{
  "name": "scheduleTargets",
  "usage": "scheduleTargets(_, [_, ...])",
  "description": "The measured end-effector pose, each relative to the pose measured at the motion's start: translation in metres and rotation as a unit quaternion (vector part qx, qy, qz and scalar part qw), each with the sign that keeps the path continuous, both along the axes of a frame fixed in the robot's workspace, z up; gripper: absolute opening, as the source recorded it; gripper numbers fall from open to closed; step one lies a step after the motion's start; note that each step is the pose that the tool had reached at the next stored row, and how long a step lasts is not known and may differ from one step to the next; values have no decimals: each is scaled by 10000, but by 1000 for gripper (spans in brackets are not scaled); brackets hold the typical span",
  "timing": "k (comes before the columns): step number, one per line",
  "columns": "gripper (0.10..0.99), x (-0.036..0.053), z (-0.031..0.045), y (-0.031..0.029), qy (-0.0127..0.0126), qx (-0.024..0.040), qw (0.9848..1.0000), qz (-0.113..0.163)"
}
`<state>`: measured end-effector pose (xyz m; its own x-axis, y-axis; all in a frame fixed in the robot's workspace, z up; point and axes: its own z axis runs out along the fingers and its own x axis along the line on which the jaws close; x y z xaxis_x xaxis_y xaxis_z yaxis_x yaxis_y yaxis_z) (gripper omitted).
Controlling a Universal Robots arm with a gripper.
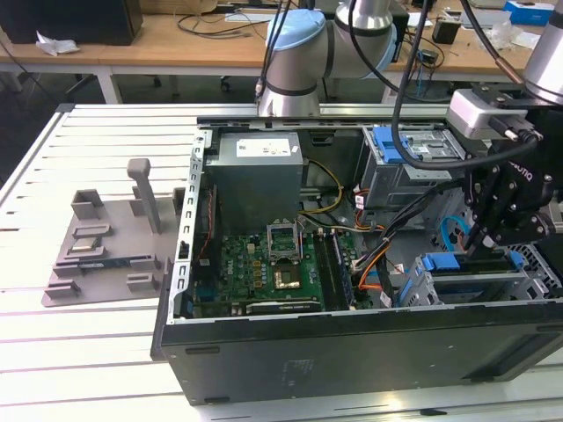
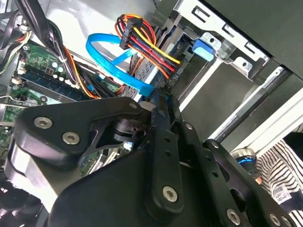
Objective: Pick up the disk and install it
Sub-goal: 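Insert the second disk wire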
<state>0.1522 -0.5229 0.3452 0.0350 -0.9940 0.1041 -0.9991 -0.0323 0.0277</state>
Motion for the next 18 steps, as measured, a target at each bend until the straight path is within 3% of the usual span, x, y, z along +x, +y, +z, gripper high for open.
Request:
scheduleTargets(6, [161,24,4,-1,2,89,10000,0])
scheduleTargets(18, [161,29,-59,-17,10,89,10000,1])
